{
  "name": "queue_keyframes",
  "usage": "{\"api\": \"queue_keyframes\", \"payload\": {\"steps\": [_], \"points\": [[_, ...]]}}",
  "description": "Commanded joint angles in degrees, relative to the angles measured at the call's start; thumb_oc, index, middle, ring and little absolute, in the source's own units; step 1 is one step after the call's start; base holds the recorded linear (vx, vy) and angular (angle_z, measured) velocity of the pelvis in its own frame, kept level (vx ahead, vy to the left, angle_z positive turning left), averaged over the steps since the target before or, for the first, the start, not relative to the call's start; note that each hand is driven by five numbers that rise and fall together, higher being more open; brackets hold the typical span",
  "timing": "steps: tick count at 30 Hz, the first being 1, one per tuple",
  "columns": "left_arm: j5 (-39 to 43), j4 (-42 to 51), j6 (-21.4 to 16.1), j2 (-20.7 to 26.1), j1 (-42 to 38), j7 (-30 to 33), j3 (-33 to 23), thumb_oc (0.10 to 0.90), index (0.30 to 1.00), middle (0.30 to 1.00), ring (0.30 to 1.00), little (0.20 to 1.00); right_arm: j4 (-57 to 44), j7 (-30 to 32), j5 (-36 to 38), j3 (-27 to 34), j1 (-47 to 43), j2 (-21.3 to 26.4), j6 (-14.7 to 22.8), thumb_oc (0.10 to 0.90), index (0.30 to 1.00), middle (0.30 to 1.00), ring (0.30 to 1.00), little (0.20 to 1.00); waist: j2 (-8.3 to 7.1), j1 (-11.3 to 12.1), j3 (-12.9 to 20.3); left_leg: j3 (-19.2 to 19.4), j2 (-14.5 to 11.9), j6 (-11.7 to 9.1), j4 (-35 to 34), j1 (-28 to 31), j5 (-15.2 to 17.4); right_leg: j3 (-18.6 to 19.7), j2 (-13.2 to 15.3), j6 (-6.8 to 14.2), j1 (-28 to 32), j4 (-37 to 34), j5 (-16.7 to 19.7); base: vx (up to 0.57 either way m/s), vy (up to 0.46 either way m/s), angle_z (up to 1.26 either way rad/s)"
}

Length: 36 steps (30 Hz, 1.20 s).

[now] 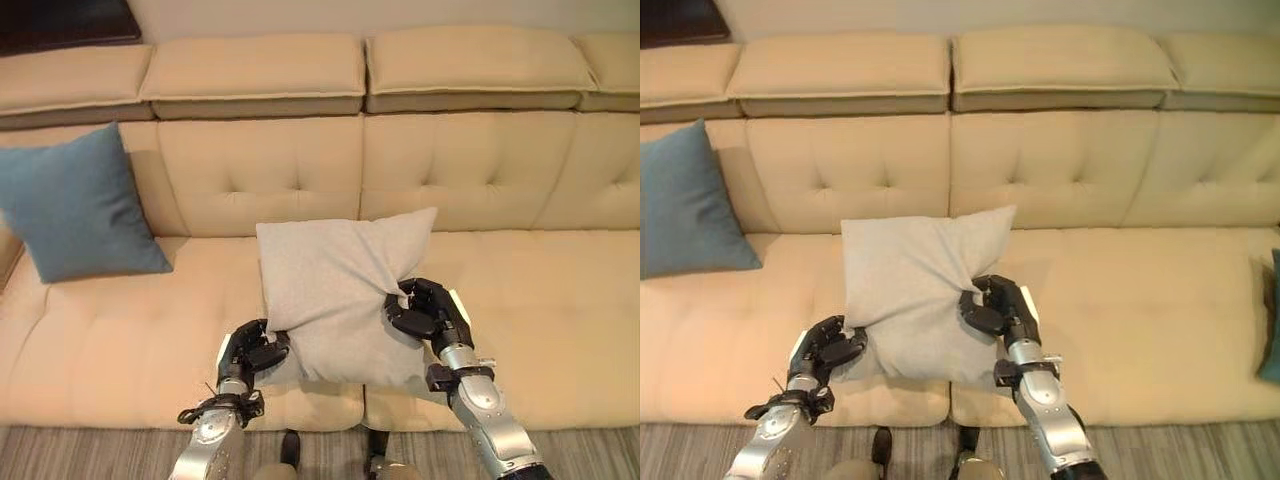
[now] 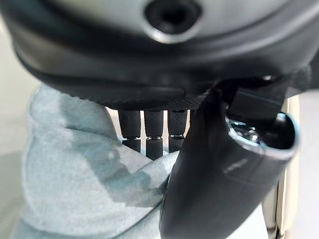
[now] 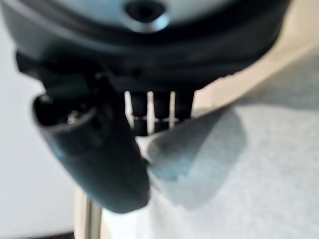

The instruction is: Pick up all the scattered cushions and arrange them neatly on the sofa.

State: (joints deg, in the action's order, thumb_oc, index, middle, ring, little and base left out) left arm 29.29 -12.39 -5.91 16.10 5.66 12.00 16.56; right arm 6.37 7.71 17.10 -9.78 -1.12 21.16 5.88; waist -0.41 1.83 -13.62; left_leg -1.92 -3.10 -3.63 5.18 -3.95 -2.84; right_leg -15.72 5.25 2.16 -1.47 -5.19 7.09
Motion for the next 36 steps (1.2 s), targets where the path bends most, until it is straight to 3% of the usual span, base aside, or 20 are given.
{"api": "queue_keyframes", "payload": {"steps": [1, 5, 15, 22, 23, 24, 26, 28, 34, 36], "points": [[-0.2, 10.3, -6.9, -0.1, -8.1, -3.0, 0.9, 0.4, 0.3, 0.3, 0.3, 0.3, -9.4, -1.0, 2.3, 0.6, -4.6, -1.5, 8.2, 0.4, 0.3, 0.3, 0.3, 0.3, -2.31, -2.2, 3.5, 5.3, -0.4, -0.3, 6.6, -3.1, 6.7, 0.2, 1.7, 2.1, 2.0, 6.1, -9.6, 0.08, -0.031, 0.29], [-1.0, 9.9, -6.6, -0.3, -8.8, -3.0, 1.3, 0.4, 0.3, 0.3, 0.3, 0.3, -9.3, -0.7, 1.6, 0.9, -4.1, -1.4, 8.2, 0.4, 0.3, 0.3, 0.3, 0.3, -1.9, -2.6, 4.6, 6.7, -1.5, -0.5, 0.1, -2.3, 4.1, 0.0, 0.9, 2.8, 3.1, 4.9, -9.8, 0.12, 0.021, 0.13], [-4.6, 10.6, -6.5, 1.5, -8.8, -2.9, 0.4, 0.4, 0.3, 0.3, 0.3, 0.3, -7.8, -1.8, 0.1, 0.9, -3.2, -2.5, 6.8, 0.4, 0.3, 0.3, 0.3, 0.3, -1.26, -3.4, 7.8, 8.8, 0.2, 0.7, -5.0, 5.1, 6.0, 3.8, 1.6, 4.2, 6.6, 4.3, -10.1, 0.15, 0.094, -0.2], [-7.5, 9.0, -7.1, 2.9, -14.8, -0.2, 0.6, 0.4, 0.3, 0.3, 0.3, 0.3, -4.7, 0.0, -2.1, -0.5, -8.4, -1.9, 6.7, 0.4, 0.3, 0.3, 0.3, 0.3, -1.27, -3.4, 7.2, 9.4, 0.5, 1.2, -6.7, 3.4, 5.4, 4.6, 1.9, 4.9, 3.3, 4.3, -9.3, -0.02, 0.035, -0.04], [-8.9, 7.4, -8.1, 3.3, -20.4, 2.4, 1.0, 0.4, 0.3, 0.3, 0.3, 0.3, -3.2, 2.5, -4.3, -1.8, -14.9, -1.5, 7.6, 0.4, 0.3, 0.3, 0.3, 0.3, -1.18, -3.1, 5.9, 9.0, 0.3, 1.3, -7.1, -1.0, 4.4, 5.2, 1.8, 4.9, -1.6, 4.4, -8.1, -0.16, 0.008, -0.02], [-8.9, 7.4, -8.1, 3.3, -20.5, 2.4, 1.0, 0.4, 0.3, 0.3, 0.3, 0.3, -3.1, 2.5, -4.3, -1.8, -14.9, -1.5, 7.6, 0.4, 0.3, 0.3, 0.3, 0.3, -1.18, -3.1, 5.9, 9.0, 0.3, 1.3, -7.0, -1.1, 4.4, 5.2, 1.8, 4.8, -1.7, 4.5, -8.1, -0.28, 0.005, -0.04], [-11.6, 6.7, -10.1, 4.3, -28.6, 6.8, 1.5, 0.4, 0.3, 0.3, 0.3, 0.3, -2.2, 6.7, -6.9, -2.6, -23.1, -0.8, 8.8, 0.4, 0.3, 0.3, 0.3, 0.3, -1.25, -2.8, 4.3, 8.2, 0.4, 1.1, -7.1, -5.9, 2.9, 5.3, 1.7, 4.8, -6.7, 4.4, -6.8, -0.16, -0.009, 0.0], [-12.3, 6.4, -10.6, 5.2, -31.7, 8.2, 1.5, 0.4, 0.3, 0.3, 0.3, 0.3, -1.8, 8.1, -7.7, -2.7, -26.0, -0.2, 9.2, 0.4, 0.3, 0.3, 0.3, 0.3, -1.26, -2.8, 4.1, 7.8, 0.4, 1.0, -7.3, -7.5, 2.5, 5.2, 1.6, 4.8, -8.4, 4.5, -6.5, -0.08, -0.01, 0.07], [-17.2, 1.8, -13.7, 8.4, -54.1, 17.9, 4.2, 0.4, 0.3, 0.3, 0.3, 0.3, 3.1, 18.4, -15.5, -5.2, -48.4, 5.0, 10.4, 0.4, 0.3, 0.3, 0.3, 0.3, -1.53, -1.7, 3.6, 5.4, 0.4, 0.0, -9.8, -14.9, -1.0, 4.3, 1.1, 5.2, -15.7, 3.6, -4.4, -0.05, -0.039, 0.14], [-18.4, 1.9, -14.0, 8.6, -56.2, 19.2, 4.5, 0.4, 0.3, 0.3, 0.3, 0.3, 3.2, 19.9, -16.9, -5.2, -50.6, 5.3, 10.8, 0.4, 0.3, 0.3, 0.3, 0.3, -1.54, -1.5, 3.6, 5.1, 0.4, -0.2, -10.0, -15.5, -1.2, 4.1, 1.1, 5.3, -16.3, 3.5, -4.4, 0.0, -0.026, 0.07]]}}
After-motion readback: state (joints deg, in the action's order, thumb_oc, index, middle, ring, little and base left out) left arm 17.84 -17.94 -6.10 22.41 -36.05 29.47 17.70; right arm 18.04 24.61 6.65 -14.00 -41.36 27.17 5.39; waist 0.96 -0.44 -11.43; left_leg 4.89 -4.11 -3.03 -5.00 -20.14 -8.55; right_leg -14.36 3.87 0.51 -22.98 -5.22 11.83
